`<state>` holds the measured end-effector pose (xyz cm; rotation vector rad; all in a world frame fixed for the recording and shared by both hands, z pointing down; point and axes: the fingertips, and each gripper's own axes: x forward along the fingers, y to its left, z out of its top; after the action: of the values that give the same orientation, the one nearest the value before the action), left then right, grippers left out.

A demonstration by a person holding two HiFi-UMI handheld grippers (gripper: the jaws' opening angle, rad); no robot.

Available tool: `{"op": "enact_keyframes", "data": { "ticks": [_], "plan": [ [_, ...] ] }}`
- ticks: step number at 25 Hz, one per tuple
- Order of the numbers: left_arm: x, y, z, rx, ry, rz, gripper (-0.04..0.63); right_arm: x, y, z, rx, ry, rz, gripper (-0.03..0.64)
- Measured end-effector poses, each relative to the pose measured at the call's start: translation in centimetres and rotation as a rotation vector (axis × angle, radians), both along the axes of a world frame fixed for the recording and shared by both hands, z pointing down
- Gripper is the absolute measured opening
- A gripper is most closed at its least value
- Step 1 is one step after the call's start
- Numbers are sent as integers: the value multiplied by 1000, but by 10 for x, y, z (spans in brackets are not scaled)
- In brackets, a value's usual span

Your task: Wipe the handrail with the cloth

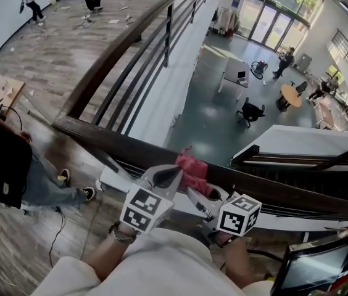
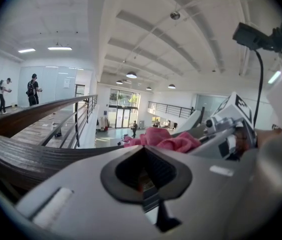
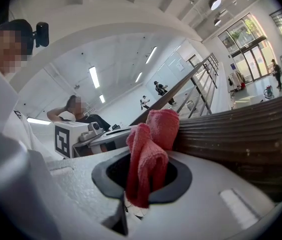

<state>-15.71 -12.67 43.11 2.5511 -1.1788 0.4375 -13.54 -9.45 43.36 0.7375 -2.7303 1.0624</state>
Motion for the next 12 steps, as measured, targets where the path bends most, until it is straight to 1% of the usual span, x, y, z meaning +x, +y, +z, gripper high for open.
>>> {"op": "enact_keyframes", "data": {
  "ticks": [12],
  "plan": [
    [-8,4,1,22,16,54,5,-12,3,7,4,20,50,61]
  ]
}}
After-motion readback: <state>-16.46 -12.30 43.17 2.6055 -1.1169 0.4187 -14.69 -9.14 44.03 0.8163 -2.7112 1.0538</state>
